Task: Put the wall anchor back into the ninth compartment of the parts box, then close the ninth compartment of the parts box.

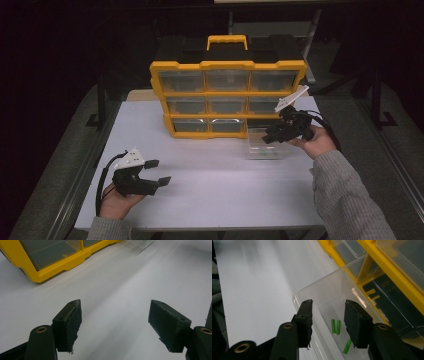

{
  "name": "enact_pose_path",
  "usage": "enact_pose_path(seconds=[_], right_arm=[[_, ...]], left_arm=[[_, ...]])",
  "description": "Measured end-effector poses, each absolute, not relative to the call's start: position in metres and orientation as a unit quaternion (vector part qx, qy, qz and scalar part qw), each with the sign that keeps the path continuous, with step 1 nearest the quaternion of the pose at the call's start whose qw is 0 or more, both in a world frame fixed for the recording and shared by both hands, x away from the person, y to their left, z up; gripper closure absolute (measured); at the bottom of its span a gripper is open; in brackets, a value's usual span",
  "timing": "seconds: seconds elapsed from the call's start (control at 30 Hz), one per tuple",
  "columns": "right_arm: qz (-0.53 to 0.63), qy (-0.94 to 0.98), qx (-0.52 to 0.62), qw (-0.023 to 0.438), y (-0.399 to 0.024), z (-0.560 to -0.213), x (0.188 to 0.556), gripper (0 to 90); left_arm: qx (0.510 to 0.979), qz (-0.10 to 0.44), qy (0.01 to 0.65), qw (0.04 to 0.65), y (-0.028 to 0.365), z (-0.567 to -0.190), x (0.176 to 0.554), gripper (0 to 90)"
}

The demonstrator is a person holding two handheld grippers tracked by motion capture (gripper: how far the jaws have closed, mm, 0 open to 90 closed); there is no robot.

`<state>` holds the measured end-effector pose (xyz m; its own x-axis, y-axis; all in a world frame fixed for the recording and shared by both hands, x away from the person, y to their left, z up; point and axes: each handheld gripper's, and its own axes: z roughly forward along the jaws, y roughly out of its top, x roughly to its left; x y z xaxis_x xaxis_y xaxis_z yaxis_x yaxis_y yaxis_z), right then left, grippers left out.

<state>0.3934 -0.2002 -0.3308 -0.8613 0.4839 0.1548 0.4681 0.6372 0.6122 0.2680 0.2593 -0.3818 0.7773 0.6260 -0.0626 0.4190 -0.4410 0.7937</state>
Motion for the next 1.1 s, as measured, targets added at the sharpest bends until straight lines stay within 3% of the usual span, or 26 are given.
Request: enact_pose_path(seconds=[0.57,1.1], right_arm=[[0.342,0.904,0.256,0.023,-0.194,-0.323,0.380,51.5],[0.357,0.902,0.240,0.017,-0.193,-0.318,0.360,54.5]], left_arm=[[0.841,0.119,0.306,0.430,0.256,-0.382,0.269,25.5],[0.842,0.117,0.307,0.428,0.255,-0.383,0.268,25.3]])
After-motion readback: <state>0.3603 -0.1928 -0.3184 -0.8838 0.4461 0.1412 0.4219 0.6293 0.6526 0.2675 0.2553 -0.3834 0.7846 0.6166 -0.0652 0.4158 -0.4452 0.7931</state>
